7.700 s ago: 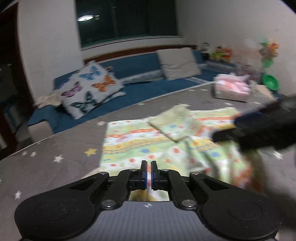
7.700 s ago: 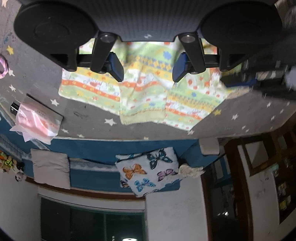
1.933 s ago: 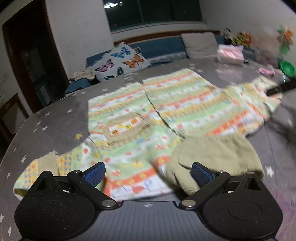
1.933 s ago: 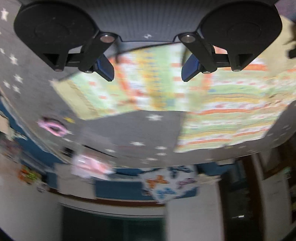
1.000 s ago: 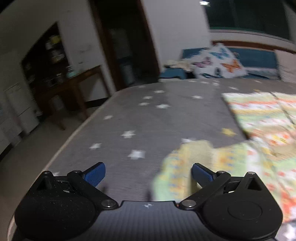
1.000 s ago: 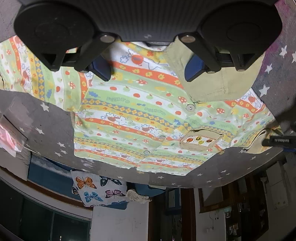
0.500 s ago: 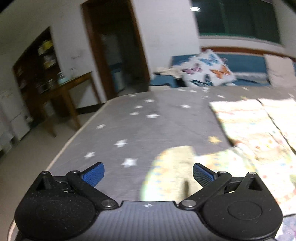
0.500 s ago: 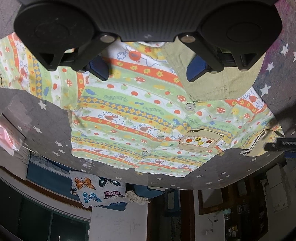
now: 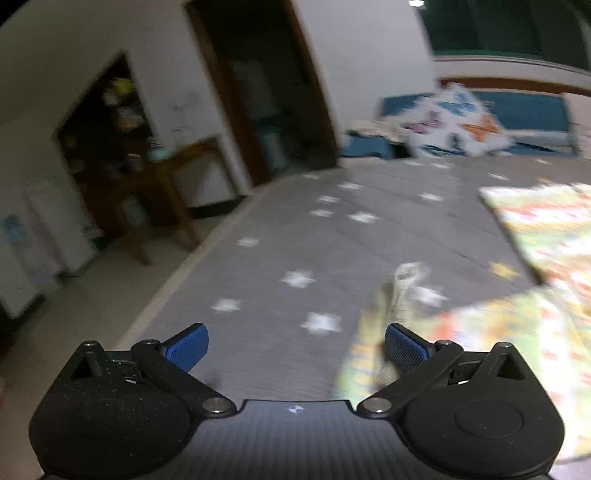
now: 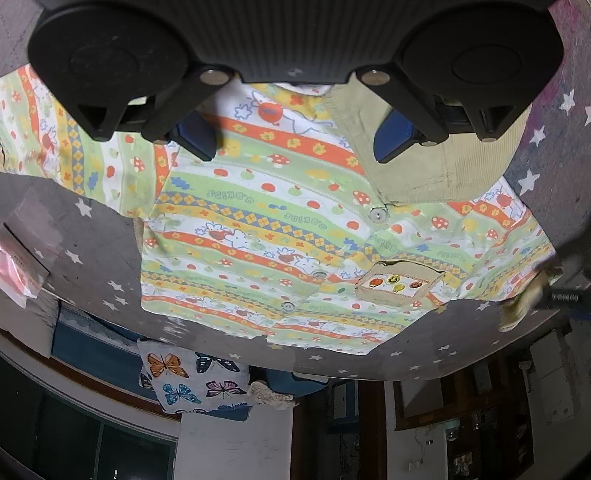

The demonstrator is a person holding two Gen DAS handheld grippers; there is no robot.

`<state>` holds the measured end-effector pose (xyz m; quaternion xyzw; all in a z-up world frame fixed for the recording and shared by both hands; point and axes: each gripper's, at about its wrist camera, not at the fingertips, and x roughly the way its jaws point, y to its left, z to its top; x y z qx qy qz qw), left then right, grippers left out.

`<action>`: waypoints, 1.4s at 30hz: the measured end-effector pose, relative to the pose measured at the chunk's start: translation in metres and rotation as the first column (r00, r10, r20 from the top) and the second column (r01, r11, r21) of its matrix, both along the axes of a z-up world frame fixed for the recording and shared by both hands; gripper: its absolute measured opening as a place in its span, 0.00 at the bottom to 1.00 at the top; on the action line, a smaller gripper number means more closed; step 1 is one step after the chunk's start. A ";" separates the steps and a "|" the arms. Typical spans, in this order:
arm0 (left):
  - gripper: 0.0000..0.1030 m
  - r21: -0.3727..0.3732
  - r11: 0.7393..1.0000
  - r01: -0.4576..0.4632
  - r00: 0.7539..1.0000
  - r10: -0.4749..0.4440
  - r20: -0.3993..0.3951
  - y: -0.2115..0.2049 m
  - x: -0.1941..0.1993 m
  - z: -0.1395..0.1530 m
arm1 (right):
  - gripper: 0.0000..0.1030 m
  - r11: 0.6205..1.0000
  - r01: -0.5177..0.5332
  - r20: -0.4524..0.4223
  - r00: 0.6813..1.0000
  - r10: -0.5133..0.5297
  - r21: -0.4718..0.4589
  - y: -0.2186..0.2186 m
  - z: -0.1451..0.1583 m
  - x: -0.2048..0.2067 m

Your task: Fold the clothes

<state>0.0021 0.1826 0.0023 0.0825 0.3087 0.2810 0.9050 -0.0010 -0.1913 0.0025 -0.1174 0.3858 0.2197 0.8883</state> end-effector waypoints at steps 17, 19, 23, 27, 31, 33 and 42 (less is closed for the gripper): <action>1.00 -0.055 0.974 0.222 0.974 -0.224 -0.041 -0.054 0.009 -0.003 | 0.91 1.000 -0.007 0.003 1.000 0.007 0.003 0.005 0.002 0.000; 1.00 -0.041 0.972 0.231 0.970 -0.233 -0.068 -0.057 0.018 -0.013 | 0.91 1.000 -0.007 0.004 1.000 0.007 0.003 0.005 0.002 0.000; 1.00 0.036 0.984 0.177 0.982 -0.174 -0.077 -0.048 0.023 -0.020 | 0.91 1.000 -0.006 0.005 1.000 0.006 0.003 0.005 0.002 0.000; 1.00 0.031 0.995 0.095 0.994 -0.094 -0.048 -0.019 0.014 -0.011 | 0.91 1.000 -0.005 0.007 1.000 0.005 0.002 0.005 0.003 0.000; 1.00 0.085 0.996 -0.025 0.999 0.027 -0.021 0.010 0.005 -0.001 | 0.91 1.000 -0.005 0.012 1.000 0.005 0.006 0.004 0.004 0.000; 1.00 0.070 0.995 -0.067 0.997 0.069 -0.020 0.026 0.002 0.002 | 0.91 1.000 -0.004 0.018 1.000 0.004 0.011 0.003 0.006 0.000; 1.00 0.045 0.998 0.037 0.999 -0.037 -0.012 0.003 -0.003 0.007 | 0.91 0.999 -0.022 -0.007 1.000 0.022 0.029 0.008 0.003 0.001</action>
